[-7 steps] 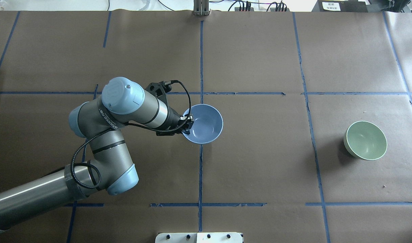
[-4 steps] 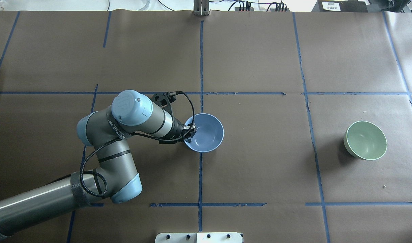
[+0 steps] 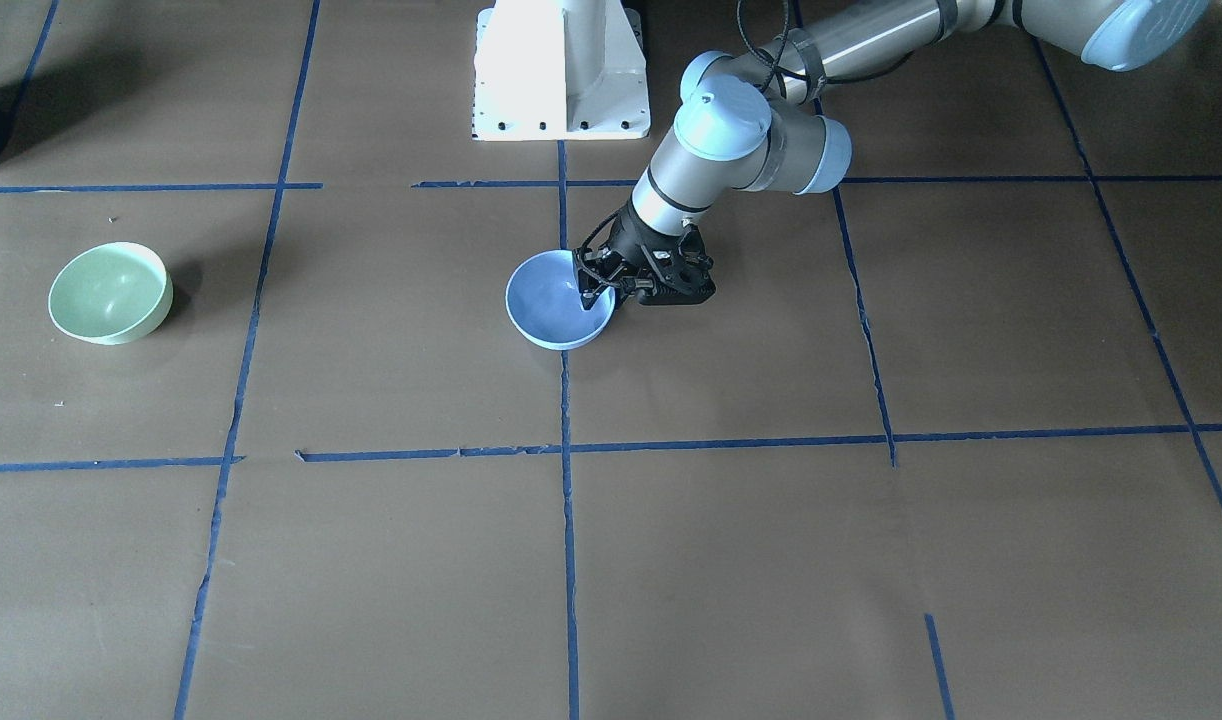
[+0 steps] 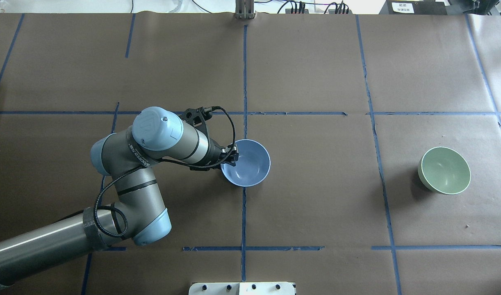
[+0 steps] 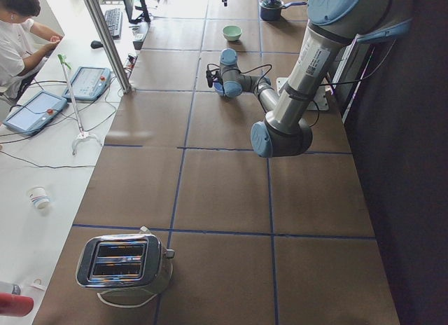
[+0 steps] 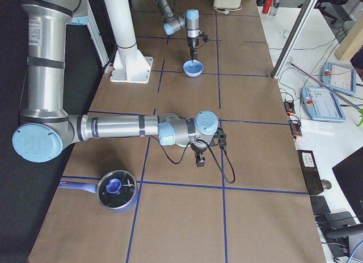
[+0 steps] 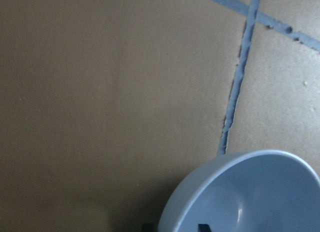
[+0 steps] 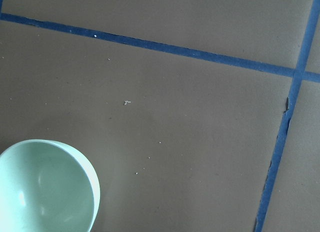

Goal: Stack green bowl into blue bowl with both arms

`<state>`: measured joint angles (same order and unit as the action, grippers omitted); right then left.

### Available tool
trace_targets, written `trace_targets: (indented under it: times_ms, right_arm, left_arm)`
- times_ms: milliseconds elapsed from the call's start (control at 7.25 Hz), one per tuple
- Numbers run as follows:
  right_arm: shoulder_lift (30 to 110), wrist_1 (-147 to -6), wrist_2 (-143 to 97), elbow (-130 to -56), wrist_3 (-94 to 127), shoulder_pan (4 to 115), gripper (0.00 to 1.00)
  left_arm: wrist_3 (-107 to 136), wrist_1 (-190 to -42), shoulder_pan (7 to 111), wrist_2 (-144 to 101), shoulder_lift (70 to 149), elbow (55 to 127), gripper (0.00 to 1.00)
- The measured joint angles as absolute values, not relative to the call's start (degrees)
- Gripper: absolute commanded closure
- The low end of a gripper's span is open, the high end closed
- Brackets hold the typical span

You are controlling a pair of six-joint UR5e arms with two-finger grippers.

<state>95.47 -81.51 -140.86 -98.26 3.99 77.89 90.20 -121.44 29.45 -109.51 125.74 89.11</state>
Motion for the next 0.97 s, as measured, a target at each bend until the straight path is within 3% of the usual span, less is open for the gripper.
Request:
trace_targets:
  times_ms: [690,828,966]
  right_arm:
    - [99.84,-46.1,-136.83,-93.48,40.84,62.68,0.01]
    - [99.9,-43.74,-136.1,-92.34,43.62,59.89,0.14]
    - [99.92,-42.77,-135.22,-91.54,44.68,57.75,0.72]
  left_arm:
    - [90.62,-121.29,33.79,-108.73,123.61,94.05,0.0]
    - [90.6,-121.29,34.01,-108.73,123.6,94.05,0.0]
    - [90.54,-121.29,34.28,-108.72,123.58,94.05,0.0]
